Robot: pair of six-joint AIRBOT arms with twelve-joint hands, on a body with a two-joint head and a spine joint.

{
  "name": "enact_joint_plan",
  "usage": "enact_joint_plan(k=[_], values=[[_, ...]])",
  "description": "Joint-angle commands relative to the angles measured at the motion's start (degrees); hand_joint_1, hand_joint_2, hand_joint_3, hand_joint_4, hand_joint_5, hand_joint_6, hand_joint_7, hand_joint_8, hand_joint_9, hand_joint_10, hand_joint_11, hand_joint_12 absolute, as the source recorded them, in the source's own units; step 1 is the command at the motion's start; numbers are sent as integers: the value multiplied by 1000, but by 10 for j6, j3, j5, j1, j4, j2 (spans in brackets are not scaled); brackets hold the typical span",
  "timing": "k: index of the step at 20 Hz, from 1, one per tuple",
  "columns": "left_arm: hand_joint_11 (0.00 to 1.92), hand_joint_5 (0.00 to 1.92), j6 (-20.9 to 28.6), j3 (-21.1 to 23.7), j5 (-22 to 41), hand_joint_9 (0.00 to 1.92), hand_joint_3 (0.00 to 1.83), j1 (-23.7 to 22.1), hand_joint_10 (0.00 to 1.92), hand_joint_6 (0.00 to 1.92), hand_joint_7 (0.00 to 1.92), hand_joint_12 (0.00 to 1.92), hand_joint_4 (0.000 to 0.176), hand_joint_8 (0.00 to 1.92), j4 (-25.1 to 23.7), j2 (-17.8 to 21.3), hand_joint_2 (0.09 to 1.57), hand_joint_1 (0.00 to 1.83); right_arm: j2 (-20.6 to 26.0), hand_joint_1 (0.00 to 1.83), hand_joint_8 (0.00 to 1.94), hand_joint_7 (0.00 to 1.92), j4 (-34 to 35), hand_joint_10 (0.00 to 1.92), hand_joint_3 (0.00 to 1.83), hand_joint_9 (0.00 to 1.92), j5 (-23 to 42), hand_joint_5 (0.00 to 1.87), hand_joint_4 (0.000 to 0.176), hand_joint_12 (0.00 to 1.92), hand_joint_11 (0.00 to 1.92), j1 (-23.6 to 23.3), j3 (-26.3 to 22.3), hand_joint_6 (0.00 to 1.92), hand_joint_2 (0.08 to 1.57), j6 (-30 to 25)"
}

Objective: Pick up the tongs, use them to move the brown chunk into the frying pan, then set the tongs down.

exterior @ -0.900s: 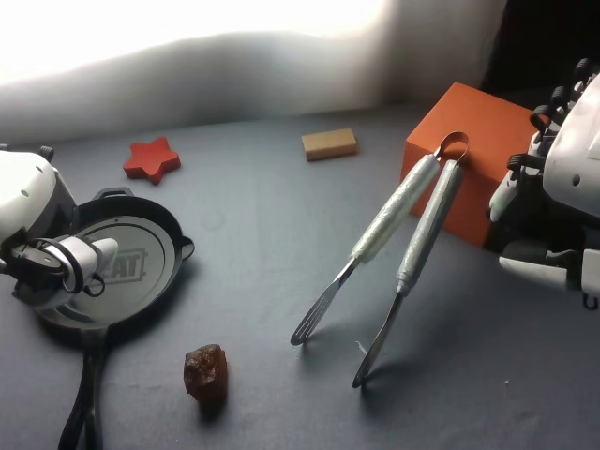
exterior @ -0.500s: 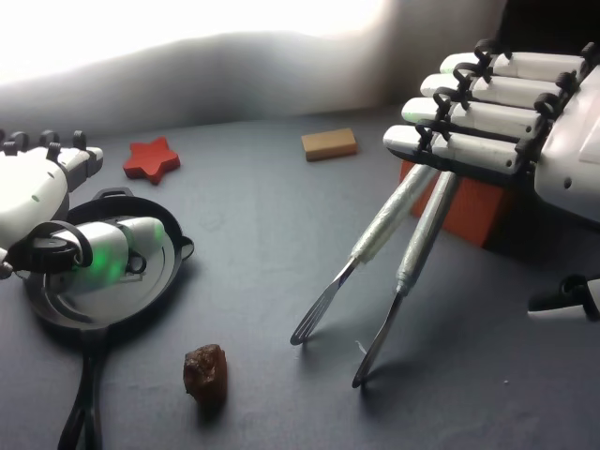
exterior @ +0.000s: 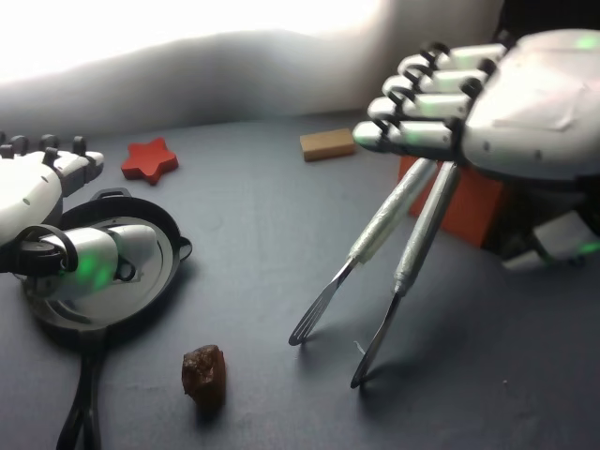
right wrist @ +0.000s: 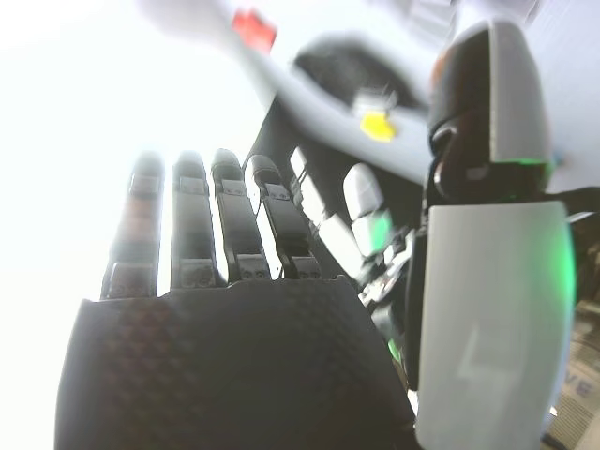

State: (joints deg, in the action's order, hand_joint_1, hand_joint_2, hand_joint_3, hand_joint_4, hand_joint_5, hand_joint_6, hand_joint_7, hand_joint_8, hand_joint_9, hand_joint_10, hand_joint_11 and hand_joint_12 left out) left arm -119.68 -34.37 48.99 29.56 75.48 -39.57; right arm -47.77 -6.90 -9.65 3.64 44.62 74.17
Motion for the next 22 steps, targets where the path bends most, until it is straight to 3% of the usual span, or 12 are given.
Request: enact_joint_plan(k=[1,3,5,8,11,13,22], values=[[0,158,5,-5,21,215,0,-4,1,2,202,760,23,1,-33,9,1258,0,-6,1042,0,0,-1,0,17,0,45,0,0,0,0,-10,2,0,852,7],[0,172,13,-9,-1,202,5,-4,0,5,193,728,16,0,-33,12,1271,0,-33,1052,0,0,-1,0,21,0,14,0,0,0,0,-23,17,0,861,8],[0,128,25,-12,-3,170,1,-4,0,1,170,646,25,2,-32,15,1270,0,-69,1064,0,0,-1,0,16,0,-43,0,0,0,0,-40,41,0,853,7],[0,152,28,-22,-17,222,0,-5,10,6,214,766,23,8,-30,15,1267,0,-114,1052,0,0,-1,0,20,0,-100,0,0,0,0,-58,75,0,865,6],[0,125,27,-33,-30,194,0,-3,0,0,187,688,27,1,-29,15,1269,0,-153,1103,0,0,-3,0,15,0,-159,0,0,0,0,-74,108,0,857,3],[0,109,24,-42,-47,211,0,-1,4,0,199,738,42,3,-29,14,1271,0,-174,1084,0,0,-55,0,20,0,-167,0,0,0,0,-70,123,0,870,-27],[0,149,8,-52,-90,230,3,-2,2,0,215,734,35,1,-10,13,1277,3,-211,1104,0,0,-56,0,11,0,-201,0,0,0,0,-52,164,0,859,-80]])
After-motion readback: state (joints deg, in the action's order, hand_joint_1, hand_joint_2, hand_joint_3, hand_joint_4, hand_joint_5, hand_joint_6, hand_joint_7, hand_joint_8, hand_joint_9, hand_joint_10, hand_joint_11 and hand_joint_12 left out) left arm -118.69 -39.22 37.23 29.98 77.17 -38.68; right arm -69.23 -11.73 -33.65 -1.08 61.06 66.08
